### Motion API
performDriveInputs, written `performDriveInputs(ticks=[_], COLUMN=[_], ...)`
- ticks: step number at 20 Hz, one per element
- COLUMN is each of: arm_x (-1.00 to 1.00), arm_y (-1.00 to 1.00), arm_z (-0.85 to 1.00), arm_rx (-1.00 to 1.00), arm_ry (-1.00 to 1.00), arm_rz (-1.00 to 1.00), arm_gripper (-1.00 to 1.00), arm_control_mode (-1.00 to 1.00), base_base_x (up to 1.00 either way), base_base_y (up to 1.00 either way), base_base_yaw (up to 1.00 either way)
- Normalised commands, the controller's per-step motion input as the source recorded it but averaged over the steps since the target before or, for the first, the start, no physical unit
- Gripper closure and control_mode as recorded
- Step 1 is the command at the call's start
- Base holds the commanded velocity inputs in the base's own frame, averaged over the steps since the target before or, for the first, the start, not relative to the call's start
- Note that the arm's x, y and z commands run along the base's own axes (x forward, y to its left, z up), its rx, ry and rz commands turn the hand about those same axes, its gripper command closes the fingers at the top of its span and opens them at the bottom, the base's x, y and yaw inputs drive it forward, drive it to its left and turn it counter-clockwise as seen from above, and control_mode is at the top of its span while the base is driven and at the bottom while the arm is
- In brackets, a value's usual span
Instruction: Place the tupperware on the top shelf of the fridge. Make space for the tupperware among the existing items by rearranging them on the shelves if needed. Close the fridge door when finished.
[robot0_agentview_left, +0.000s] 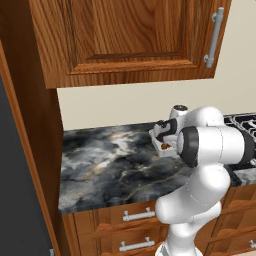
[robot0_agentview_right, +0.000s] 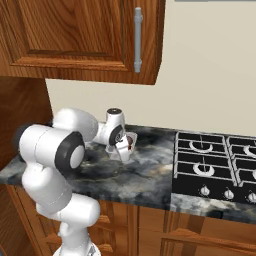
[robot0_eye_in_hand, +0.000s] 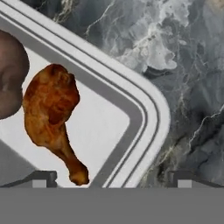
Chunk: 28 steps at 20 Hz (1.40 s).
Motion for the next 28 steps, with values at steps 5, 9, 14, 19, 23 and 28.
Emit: performDriveInputs(ticks=[5, 9, 14, 19, 23, 28], arm_x=[0.30, 0.19, 0.11, 0.00, -0.01, -0.46], arm_y=[-0.18, -0.11, 0.00, 0.00, 0.04, 0.00], arm_z=[-0.45, -0.46, -0.27, 0.00, 0.00, 0.12], arm_rx=[0.03, 0.02, 0.00, 0.00, 0.00, 0.00], arm_ry=[-0.03, -0.02, -0.02, 0.00, -0.04, -0.24], arm_rz=[0.00, 0.00, 0.00, 0.00, 0.00, -0.01], arm_gripper=[-1.00, -1.00, 1.00, 1.00, 1.00, 1.00], arm_control_mode=[-1.00, -1.00, -1.00, -1.00, -1.00, -1.00], base_base_x=[0.00, 0.00, 0.00, 0.00, 0.00, 0.00], base_base_y=[0.00, 0.00, 0.00, 0.00, 0.00, 0.00], base_base_yaw=[0.00, 0.00, 0.00, 0.00, 0.00, 0.00])
